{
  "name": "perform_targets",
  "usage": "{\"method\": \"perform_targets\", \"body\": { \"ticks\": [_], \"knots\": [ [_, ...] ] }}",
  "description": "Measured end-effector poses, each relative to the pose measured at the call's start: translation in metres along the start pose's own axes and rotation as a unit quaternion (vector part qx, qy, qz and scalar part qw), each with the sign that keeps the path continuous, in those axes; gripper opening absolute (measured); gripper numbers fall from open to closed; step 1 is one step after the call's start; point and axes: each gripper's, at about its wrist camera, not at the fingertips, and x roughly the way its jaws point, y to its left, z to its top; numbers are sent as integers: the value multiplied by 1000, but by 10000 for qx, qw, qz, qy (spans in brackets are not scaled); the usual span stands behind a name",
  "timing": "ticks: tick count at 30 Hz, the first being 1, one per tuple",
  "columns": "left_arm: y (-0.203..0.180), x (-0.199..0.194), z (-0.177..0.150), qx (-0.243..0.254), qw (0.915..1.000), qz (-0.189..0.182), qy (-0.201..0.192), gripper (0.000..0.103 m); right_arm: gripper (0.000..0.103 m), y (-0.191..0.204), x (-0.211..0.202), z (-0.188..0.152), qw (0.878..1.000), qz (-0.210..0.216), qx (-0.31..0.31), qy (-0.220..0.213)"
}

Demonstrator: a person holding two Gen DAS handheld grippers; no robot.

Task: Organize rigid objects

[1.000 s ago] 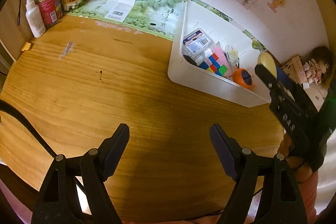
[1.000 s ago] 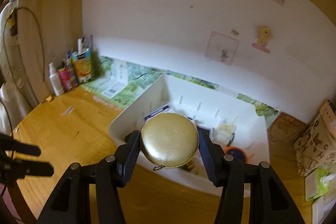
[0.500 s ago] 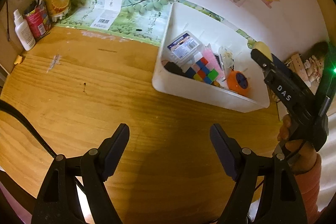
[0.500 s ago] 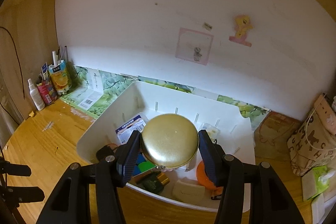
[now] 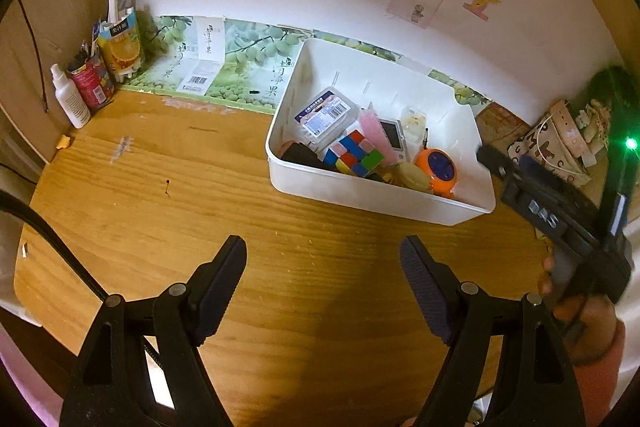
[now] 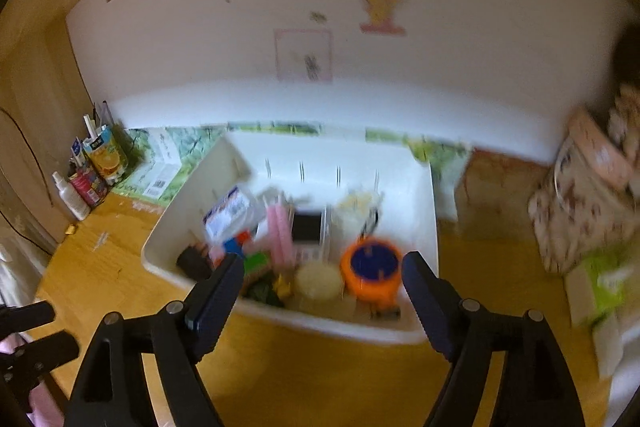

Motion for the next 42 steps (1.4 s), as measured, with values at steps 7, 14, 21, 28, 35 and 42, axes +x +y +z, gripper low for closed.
{"method": "perform_targets", "body": {
  "ticks": [7, 14, 21, 28, 35, 42],
  "knots": [
    [-14, -20, -6, -28, 9999, -14, -159, 82, 85, -12, -35, -33, 9968, 57, 434, 676],
    [-20, -32, -19, 281, 9989, 213, -294, 82, 89, -4, -64, -75, 9929, 151, 675, 971],
    [-21, -41, -42, 452, 9979, 362, -297, 84, 89, 16, -92, -95, 9920, 371, 674, 1005],
    [-16, -56, -50, 440, 9954, 524, -665, 96, 101, 25, -109, -101, 9949, 170, 724, 686],
    [-16, -59, -48, 614, 9926, 553, -892, 102, 103, 27, -104, -108, 9934, 123, 851, 759],
    [-13, -58, -45, 732, 9877, 881, -1062, 102, 102, 32, -101, -109, 9923, 63, 954, 786]
  ]
}}
